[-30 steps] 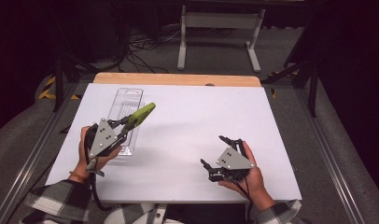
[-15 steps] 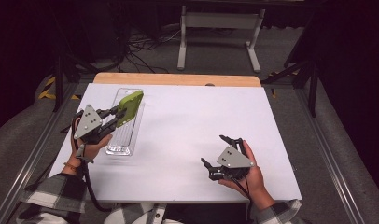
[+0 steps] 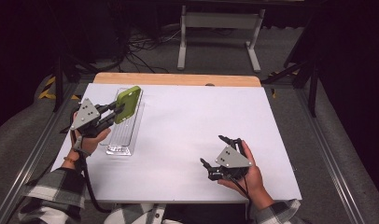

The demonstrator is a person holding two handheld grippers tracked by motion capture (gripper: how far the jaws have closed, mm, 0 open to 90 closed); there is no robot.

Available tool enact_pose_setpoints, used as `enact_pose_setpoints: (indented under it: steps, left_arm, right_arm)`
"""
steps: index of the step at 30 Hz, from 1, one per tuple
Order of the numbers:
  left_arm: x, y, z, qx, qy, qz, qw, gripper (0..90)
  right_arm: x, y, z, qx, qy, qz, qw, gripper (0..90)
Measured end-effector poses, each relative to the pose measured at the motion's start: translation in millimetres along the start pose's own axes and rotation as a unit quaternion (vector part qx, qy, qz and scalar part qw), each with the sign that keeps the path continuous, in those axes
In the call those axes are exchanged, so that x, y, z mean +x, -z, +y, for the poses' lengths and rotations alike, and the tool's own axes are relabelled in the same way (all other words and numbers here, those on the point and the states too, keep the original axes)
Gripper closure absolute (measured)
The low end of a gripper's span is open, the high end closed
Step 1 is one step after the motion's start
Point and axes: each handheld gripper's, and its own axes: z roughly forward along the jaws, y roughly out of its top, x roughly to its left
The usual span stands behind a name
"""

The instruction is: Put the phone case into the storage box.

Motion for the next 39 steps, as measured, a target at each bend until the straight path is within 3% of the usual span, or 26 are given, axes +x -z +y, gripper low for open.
enact_pose_setpoints:
  steps: [17, 24, 28, 39]
  left_arm:
    - [12.8, -15.9, -3.4, -0.001, 0.004, -0.004, 1.0000, 78.5]
    - [23.6, -26.4, -8.0, 0.008, 0.016, -0.004, 0.9998, 78.5]
    - [31.2, -31.4, -9.6, 0.014, 0.024, -0.018, 0.9994, 78.4]
    - [55.1, -47.7, -19.5, 0.017, 0.049, -0.033, 0.9981, 78.3]
  right_arm:
    - [0.2, -3.6, -1.4, 0.004, -0.002, 0.005, 1.0000, 8.5]
    - [0.1, -5.4, -2.0, 0.008, -0.001, 0.005, 1.0000, 8.5]
    - [0.2, -6.6, -2.8, 0.010, -0.003, 0.009, 0.9999, 8.5]
    - [1.5, -12.2, -5.3, 0.023, 0.000, 0.013, 0.9996, 8.5]
